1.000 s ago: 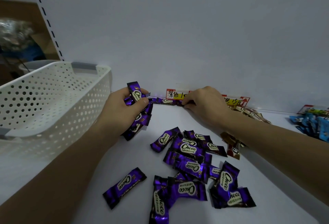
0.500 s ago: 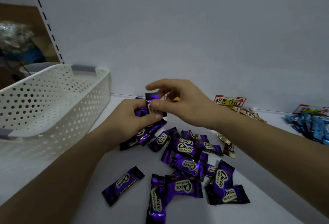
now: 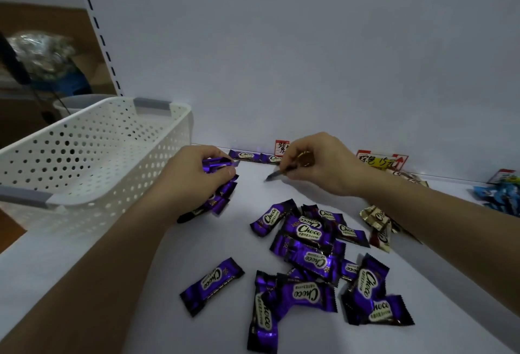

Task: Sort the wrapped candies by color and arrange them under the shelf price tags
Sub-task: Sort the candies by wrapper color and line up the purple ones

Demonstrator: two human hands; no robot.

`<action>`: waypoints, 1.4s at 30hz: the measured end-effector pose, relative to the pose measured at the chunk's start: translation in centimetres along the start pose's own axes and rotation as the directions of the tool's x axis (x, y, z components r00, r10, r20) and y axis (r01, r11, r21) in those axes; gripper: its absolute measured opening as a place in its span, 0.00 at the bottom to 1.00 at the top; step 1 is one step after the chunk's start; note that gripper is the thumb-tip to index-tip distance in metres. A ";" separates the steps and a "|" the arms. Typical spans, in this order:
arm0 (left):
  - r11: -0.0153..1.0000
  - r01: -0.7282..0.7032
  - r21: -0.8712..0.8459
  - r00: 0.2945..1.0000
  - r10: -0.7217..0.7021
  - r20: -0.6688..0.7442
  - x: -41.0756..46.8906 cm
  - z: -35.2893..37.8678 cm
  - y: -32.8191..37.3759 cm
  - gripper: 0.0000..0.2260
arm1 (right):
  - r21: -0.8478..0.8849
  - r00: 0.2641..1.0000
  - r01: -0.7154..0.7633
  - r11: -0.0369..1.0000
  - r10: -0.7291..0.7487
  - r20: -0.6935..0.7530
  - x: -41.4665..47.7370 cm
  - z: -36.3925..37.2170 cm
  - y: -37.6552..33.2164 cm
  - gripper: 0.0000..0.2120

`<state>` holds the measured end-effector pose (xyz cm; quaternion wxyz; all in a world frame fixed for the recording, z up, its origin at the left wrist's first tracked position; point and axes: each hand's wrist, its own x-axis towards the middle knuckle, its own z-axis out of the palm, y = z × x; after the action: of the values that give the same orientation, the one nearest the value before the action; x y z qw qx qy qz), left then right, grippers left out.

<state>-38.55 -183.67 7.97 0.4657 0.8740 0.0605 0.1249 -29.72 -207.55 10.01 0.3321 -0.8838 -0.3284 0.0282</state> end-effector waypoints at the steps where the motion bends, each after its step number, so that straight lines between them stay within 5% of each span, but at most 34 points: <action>1: 0.999 -0.009 0.038 1.000 0.009 0.004 0.0 0.1 -0.2 0.03 | -0.091 0.998 0.049 0.995 -0.047 0.031 0.0 0.4 0.2 0.10; 5: 0.983 -0.075 0.169 0.997 0.070 0.032 -0.6 0.6 -0.5 0.07 | -0.260 0.988 0.156 0.953 -0.150 0.045 -0.4 0.9 1.1 0.21; 9: 0.958 -0.133 0.255 0.990 0.118 0.073 -1.6 1.4 -0.1 0.08 | -0.204 0.983 0.104 0.973 -0.132 -0.128 -0.4 -0.1 1.0 0.12; 11: 0.944 -0.158 0.291 0.985 0.129 0.115 -2.0 1.5 -0.2 0.09 | -0.222 0.992 0.107 0.969 -0.118 -0.040 -0.1 0.1 0.8 0.05; 13: 0.922 -0.200 0.333 0.974 0.149 0.172 -2.6 1.5 -0.4 0.11 | -0.275 0.993 0.116 0.955 -0.104 0.057 0.2 0.9 1.0 0.09; 20: 0.788 -0.383 0.482 0.910 0.231 0.345 -4.2 0.5 -1.1 0.29 | -0.308 0.976 0.208 0.928 -0.178 0.122 1.4 1.1 0.3 0.07; 29: 0.823 -0.466 0.324 0.879 0.390 0.275 -4.3 0.5 -2.2 0.12 | -0.363 0.985 0.154 0.919 -0.173 -0.021 1.5 1.1 1.3 0.06; 37: 0.773 -0.469 0.428 0.882 0.381 0.279 -4.7 0.4 -2.2 0.18 | -0.293 0.971 0.206 0.934 -0.159 0.177 1.1 2.2 0.6 0.11; 42: 0.761 -0.495 0.420 0.864 0.383 0.325 -4.7 0.1 -2.3 0.19 | -0.304 0.971 0.218 0.927 -0.174 0.166 2.0 2.4 -0.4 0.15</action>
<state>-43.04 -183.50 5.22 0.1897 0.9604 -0.1694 0.1141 -29.07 -204.73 8.72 0.1622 -0.8846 -0.4373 0.0011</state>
